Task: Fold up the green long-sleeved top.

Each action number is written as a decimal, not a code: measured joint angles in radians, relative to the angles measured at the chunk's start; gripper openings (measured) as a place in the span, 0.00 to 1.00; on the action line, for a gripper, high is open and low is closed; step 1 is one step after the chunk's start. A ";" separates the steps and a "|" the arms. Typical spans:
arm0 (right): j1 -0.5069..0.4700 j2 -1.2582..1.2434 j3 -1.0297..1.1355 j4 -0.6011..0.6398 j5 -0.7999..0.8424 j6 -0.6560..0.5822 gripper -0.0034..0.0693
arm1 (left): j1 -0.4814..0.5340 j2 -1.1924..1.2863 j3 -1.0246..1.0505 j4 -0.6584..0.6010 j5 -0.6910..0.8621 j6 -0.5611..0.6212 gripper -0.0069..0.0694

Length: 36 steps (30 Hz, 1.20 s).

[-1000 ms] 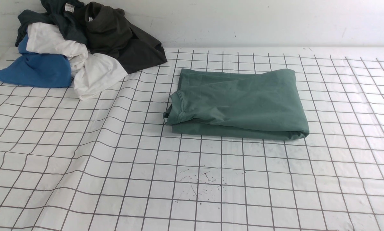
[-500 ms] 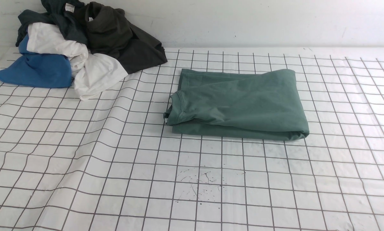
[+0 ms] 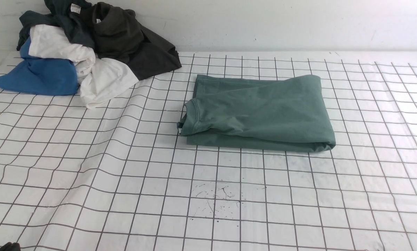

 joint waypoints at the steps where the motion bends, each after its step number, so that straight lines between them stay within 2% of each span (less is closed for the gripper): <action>1: 0.000 0.000 0.000 0.000 0.000 0.000 0.04 | 0.000 0.000 0.000 0.000 0.001 0.023 0.08; 6: 0.000 0.000 0.000 0.000 0.000 0.000 0.04 | 0.000 0.000 0.000 0.000 0.001 0.058 0.08; 36: 0.000 0.000 0.000 -0.001 0.000 0.000 0.04 | 0.000 0.000 0.000 0.000 0.001 0.066 0.08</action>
